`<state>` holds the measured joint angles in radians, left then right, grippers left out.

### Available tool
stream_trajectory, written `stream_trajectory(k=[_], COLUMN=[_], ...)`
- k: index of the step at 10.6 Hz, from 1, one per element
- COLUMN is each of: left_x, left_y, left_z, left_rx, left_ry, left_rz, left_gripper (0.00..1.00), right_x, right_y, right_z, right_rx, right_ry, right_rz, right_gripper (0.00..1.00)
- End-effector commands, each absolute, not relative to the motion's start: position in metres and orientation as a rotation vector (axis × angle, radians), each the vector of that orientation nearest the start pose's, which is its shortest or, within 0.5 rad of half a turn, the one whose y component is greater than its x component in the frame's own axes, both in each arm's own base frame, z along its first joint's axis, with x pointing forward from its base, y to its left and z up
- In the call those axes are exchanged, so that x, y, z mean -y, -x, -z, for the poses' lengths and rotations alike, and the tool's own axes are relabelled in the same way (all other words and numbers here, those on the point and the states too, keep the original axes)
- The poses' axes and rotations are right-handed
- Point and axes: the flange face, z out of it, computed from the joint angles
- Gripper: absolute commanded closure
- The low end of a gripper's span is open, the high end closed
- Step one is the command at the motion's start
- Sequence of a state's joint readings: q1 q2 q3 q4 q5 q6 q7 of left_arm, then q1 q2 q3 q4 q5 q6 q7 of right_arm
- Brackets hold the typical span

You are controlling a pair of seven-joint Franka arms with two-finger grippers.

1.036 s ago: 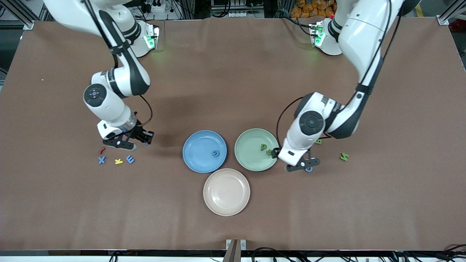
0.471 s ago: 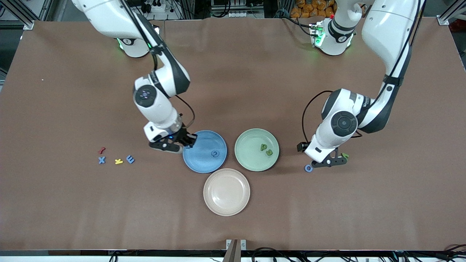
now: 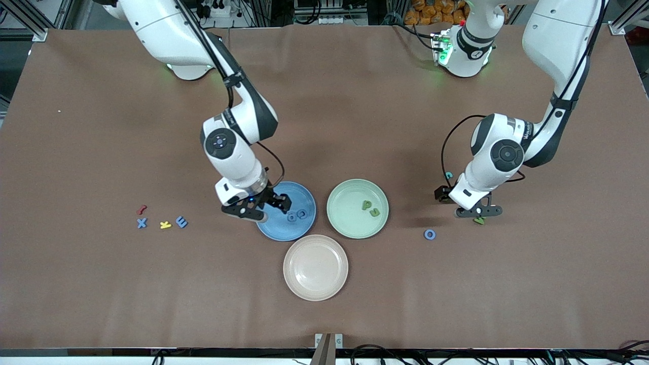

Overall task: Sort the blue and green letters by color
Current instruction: 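Place the blue g on the blue plate while the left gripper returns, then grasp the green B with the left gripper while the right gripper grasps blue x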

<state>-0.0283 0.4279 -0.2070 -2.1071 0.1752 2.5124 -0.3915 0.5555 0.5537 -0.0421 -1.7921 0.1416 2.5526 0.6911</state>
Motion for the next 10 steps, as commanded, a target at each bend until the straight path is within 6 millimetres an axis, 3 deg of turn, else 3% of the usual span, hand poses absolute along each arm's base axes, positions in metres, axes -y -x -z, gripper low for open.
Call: stream_trajectory(k=[1,4,6,10], left_x=[0.141,0.147,0.149,0.149], left_y=[-0.54,-0.534,-0.534,-0.534], left_z=[-0.211,-0.2,-0.186,-0.175], left_rx=[-0.001,-0.023,-0.05,-0.166], left_ry=[3.124,3.134,3.149,3.124], left_rz=[0.029,0.033,0.047,0.066], left_gripper=[0.0,0.02,0.11,0.21], right_x=[-0.243,-0.128,-0.063,0.08], right_y=[-0.617,-0.641,-0.647,-0.637], right_z=[-0.285,-0.287,-0.28,-0.264], right_rx=[-0.351,-0.212,-0.042,0.119], right_ry=[2.993,3.026,3.053,3.086], right_rz=[0.076,0.069,0.071,0.054], right_gripper=[0.0,0.0,0.0,0.0])
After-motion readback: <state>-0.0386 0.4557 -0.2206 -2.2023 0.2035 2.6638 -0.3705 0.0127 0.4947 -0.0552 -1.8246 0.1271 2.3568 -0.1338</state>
